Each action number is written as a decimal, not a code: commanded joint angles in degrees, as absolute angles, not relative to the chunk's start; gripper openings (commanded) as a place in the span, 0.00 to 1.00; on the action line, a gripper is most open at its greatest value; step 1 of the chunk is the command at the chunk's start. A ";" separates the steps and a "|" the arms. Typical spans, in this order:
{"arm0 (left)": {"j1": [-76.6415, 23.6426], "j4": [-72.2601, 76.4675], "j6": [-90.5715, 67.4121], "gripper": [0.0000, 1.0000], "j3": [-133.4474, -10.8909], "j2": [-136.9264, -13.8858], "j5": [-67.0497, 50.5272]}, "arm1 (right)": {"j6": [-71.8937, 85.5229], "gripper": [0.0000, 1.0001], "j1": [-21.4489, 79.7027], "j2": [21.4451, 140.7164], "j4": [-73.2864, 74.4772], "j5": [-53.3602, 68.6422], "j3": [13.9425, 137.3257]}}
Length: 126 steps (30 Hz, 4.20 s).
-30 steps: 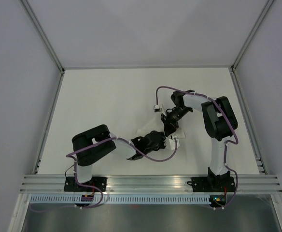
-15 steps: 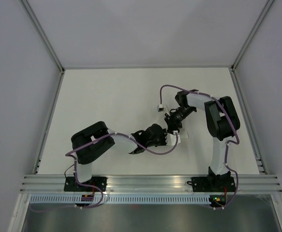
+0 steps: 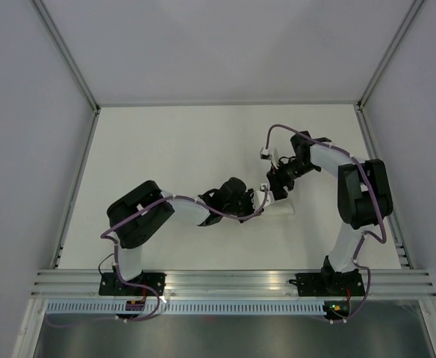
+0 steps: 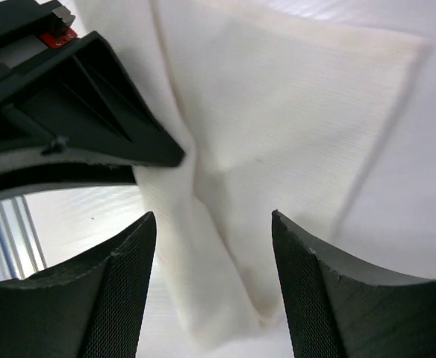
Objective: Fold the napkin, place the utensils inside, and roll it up
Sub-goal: Roll the napkin with the utensil
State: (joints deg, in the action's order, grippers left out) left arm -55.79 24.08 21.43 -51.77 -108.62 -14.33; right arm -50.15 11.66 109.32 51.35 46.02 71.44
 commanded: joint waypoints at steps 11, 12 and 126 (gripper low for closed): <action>-48.70 5.20 7.56 0.02 -58.69 -120.40 -41.29 | -45.87 0.75 3.95 79.58 25.94 47.38 49.85; -48.34 2.92 7.04 0.02 -59.67 -121.37 -42.09 | -47.18 0.76 4.56 77.80 23.84 46.68 48.18; -56.61 11.61 24.36 0.02 -52.90 -111.36 -5.00 | -56.07 0.26 15.91 119.89 54.49 37.70 74.53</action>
